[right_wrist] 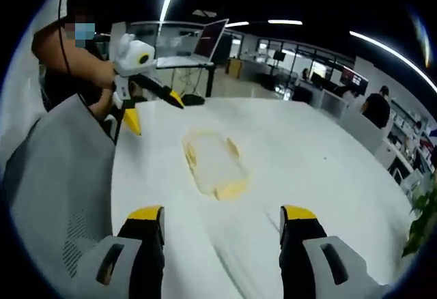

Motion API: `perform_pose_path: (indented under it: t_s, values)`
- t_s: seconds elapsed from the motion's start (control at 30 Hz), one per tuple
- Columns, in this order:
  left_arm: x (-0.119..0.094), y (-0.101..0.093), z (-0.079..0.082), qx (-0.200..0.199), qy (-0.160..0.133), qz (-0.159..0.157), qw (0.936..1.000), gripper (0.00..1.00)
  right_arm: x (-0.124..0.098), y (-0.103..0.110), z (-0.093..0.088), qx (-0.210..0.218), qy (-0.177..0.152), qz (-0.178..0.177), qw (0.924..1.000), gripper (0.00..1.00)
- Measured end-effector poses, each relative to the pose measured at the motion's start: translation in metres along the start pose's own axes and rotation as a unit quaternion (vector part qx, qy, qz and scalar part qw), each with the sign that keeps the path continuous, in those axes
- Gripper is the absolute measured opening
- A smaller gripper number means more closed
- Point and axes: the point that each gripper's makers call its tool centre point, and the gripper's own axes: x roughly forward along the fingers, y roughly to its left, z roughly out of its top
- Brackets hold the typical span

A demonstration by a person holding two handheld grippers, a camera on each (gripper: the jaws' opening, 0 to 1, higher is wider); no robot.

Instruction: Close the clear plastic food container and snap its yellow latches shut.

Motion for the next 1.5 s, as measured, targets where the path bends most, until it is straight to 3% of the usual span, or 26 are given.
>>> perform_pose_path:
  t_s: [0.1, 0.33, 0.67, 0.73, 0.93, 1.37, 1.5]
  values:
    - [0.001, 0.001, 0.001, 0.006, 0.002, -0.002, 1.0, 0.83, 0.0, -0.004, 0.008, 0.009, -0.012, 0.003, 0.9999, 0.68]
    - [0.002, 0.008, -0.003, 0.027, 0.021, -0.009, 0.9994, 0.83, 0.005, -0.013, 0.012, -0.008, -0.003, 0.006, 0.9999, 0.68]
    - [0.007, 0.016, -0.001, 0.05, 0.04, -0.026, 0.9976, 0.82, 0.015, -0.018, 0.008, -0.024, 0.013, 0.017, 0.9995, 0.68]
    - [0.009, 0.016, -0.001, 0.076, 0.05, -0.033, 0.9953, 0.82, 0.017, -0.019, 0.007, -0.025, 0.016, 0.02, 0.9994, 0.68]
    - [0.013, 0.015, 0.003, 0.086, 0.055, -0.043, 0.9939, 0.82, 0.023, -0.018, 0.002, -0.031, 0.025, 0.031, 0.9987, 0.67]
    - [0.017, 0.028, -0.006, 0.112, 0.082, -0.052, 0.9889, 0.82, 0.035, -0.016, 0.0, -0.041, 0.037, 0.047, 0.9974, 0.67]
    - [0.019, 0.032, -0.007, 0.136, 0.094, -0.056, 0.9846, 0.81, 0.04, -0.018, 0.004, -0.045, 0.036, 0.051, 0.997, 0.67]
